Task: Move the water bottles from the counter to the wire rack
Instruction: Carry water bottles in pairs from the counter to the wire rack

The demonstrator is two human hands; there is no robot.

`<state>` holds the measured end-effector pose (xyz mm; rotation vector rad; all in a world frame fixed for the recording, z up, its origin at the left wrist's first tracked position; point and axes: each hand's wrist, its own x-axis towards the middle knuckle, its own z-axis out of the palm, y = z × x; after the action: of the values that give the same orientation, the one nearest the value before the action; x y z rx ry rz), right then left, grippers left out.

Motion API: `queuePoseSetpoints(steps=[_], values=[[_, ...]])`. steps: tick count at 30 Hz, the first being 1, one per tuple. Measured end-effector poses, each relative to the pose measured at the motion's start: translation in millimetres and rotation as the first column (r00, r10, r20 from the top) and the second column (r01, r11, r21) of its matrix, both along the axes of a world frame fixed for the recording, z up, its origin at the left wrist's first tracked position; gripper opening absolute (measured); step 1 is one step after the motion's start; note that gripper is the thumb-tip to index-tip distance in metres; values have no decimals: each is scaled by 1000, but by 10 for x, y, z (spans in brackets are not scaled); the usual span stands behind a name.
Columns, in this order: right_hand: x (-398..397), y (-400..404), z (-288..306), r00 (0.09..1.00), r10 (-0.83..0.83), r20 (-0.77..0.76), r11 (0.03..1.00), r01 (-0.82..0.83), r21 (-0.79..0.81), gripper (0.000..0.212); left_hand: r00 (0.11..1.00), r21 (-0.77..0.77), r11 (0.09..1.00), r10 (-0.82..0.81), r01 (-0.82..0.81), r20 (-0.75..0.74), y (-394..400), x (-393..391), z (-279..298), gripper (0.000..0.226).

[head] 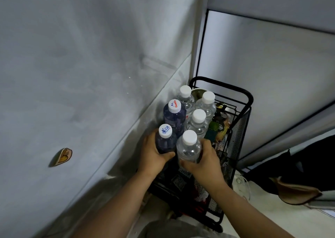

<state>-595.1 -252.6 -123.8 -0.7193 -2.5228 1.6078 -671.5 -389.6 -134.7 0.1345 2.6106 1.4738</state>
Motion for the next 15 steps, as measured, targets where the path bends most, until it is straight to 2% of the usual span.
queuePoseSetpoints(steps=[11,15], values=[[-38,-38,-66,999,-34,12,997,35,-74,66,999,1,999,-38,38,13,-61,-50,-27,77],[0,6,-6,998,20,59,997,-15,-80,71,998,0,998,-68,68,5,-52,2,21,83]])
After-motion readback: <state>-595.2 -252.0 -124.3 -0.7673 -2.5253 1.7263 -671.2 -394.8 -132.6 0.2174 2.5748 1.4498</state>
